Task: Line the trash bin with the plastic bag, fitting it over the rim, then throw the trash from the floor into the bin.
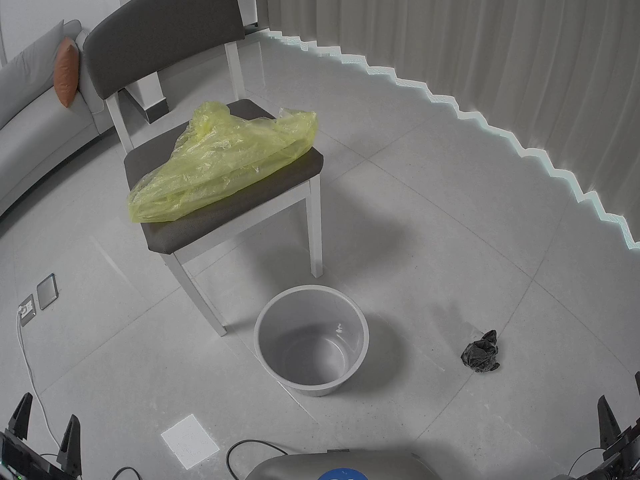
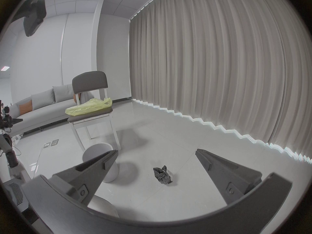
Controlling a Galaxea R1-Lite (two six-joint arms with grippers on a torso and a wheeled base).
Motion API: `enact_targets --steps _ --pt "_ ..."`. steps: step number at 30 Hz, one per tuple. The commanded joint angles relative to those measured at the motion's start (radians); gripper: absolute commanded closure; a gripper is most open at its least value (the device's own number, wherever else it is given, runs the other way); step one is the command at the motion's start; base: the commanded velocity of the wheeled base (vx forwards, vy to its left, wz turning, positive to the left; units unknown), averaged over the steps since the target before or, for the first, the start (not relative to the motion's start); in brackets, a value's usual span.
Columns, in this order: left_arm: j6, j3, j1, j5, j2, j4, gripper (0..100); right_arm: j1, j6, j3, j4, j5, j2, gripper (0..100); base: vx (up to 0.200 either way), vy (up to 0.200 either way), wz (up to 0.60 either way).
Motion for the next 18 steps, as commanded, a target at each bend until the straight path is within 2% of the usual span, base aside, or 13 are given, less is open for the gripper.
enact_targets --steps 1,7,8,10,12,13,16,18 --pt "0.001 0.018 0.001 -0.001 -0.016 0.000 0 0.000 0.001 0.018 -0.004 0.003 -0.013 0 0.000 0.000 0.00" --pt "0.003 0.018 0.001 -0.001 -0.016 0.000 0 0.000 -0.031 0.018 -0.021 0.029 -0.012 0 0.000 0.000 0.00" --pt "0.012 0.018 0.001 0.000 -0.016 -0.002 0 0.003 -0.023 -0.011 -0.084 0.069 -0.012 0 0.000 0.000 0.00" --pt "-0.003 0.005 0.001 -0.001 -0.016 -0.028 0 0.005 0.011 -0.081 -0.123 0.129 -0.009 0 0.000 0.000 0.00" --pt "-0.029 -0.104 -0.002 -0.050 -0.009 -0.100 0 0.006 0.073 -0.173 -0.116 0.181 0.002 0 0.000 0.000 0.00" --pt "-0.054 -0.163 -0.004 -0.076 -0.002 -0.106 0 0.009 0.073 -0.200 -0.110 0.187 0.013 0 0.000 0.000 0.00" --pt "-0.068 -0.254 -0.010 -0.096 0.013 -0.088 0 0.025 0.070 -0.242 -0.102 0.193 0.053 0 0.000 0.000 0.00" --pt "-0.057 -0.334 -0.016 -0.099 0.027 -0.028 0 0.057 0.069 -0.303 -0.102 0.198 0.123 0 0.000 0.000 0.00"
